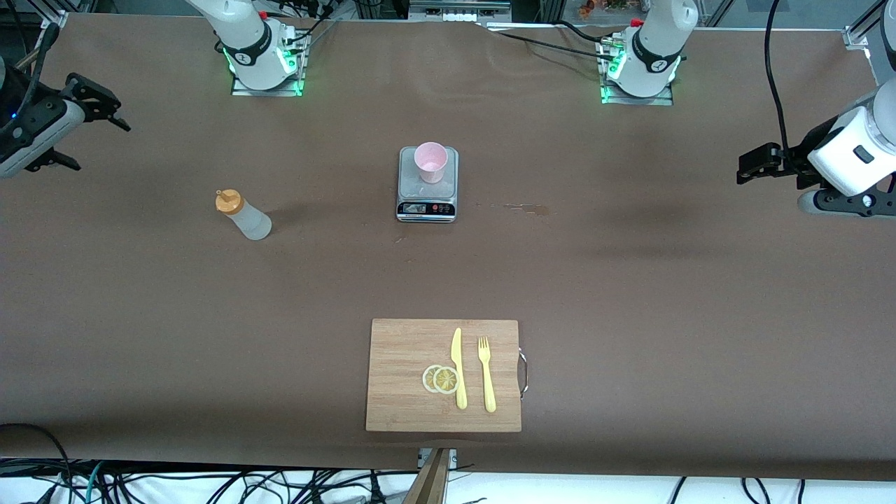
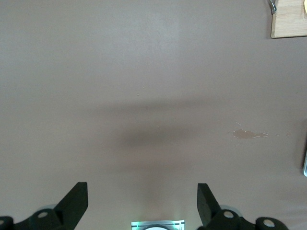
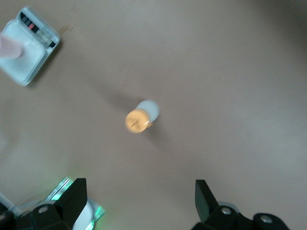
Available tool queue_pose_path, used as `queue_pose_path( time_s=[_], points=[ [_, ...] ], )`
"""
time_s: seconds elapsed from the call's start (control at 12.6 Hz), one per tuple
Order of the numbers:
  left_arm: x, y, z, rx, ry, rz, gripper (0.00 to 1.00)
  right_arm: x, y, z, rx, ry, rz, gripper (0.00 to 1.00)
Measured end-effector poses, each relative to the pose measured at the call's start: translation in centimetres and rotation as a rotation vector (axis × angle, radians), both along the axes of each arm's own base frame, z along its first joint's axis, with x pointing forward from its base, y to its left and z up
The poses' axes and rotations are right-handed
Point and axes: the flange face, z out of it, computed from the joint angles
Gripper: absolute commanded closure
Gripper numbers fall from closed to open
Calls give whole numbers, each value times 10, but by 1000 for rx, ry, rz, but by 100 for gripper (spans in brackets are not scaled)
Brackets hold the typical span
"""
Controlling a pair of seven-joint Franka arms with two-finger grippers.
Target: Add sauce to pink cup with both arms
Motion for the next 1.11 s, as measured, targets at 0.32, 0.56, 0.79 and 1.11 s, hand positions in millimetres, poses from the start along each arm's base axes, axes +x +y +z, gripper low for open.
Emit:
queue_pose_path(
  time_s=[0.32,0.56,0.79,1.11],
  points=[
    [0,0,0,0,0,0,0,-2,0,-2,-8,7,-163,0],
    [0,0,0,0,0,0,0,-10,8,3,-25,33,-384,0],
    [0,0,0,0,0,0,0,-15,14,8,-33,36,-497,0],
    [0,0,0,0,0,0,0,-15,13,8,-33,35,-512,0]
  ],
)
